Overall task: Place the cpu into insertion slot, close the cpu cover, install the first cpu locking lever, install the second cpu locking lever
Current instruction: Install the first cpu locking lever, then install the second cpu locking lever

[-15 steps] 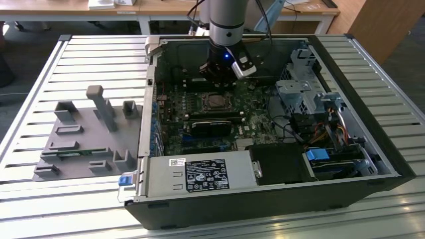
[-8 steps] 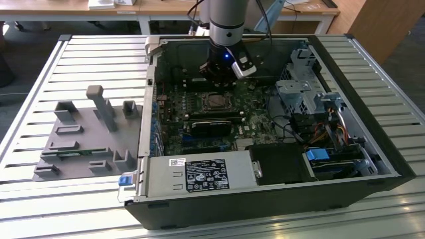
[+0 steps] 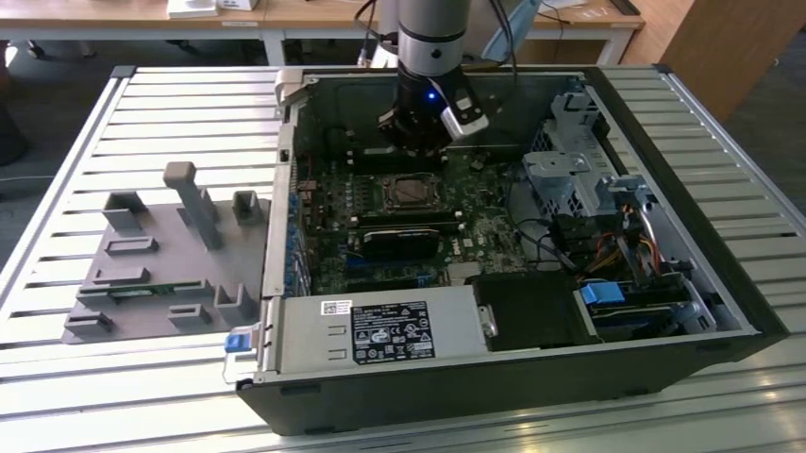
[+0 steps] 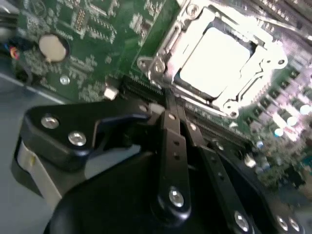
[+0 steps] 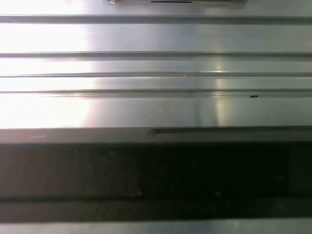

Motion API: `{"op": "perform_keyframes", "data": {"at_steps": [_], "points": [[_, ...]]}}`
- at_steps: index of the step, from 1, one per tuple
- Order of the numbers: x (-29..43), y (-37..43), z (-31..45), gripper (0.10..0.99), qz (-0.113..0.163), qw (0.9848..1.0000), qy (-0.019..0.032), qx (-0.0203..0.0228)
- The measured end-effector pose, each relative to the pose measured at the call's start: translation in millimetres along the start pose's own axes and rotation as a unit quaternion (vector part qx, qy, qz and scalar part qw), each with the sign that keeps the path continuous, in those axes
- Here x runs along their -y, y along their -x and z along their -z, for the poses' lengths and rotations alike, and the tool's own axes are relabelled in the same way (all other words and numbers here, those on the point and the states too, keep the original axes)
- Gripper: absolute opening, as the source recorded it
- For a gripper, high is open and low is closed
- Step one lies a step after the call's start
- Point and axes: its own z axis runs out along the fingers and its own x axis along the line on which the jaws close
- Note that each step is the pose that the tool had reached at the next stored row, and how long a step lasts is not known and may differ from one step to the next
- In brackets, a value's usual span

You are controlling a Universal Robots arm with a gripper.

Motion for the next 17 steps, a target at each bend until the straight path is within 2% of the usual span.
{"op": "perform_keyframes", "data": {"at_steps": [17], "points": [[5.8, 0.3, 0.5, 0.106, 0.0, 1.0, 0.0, 0.0]]}}
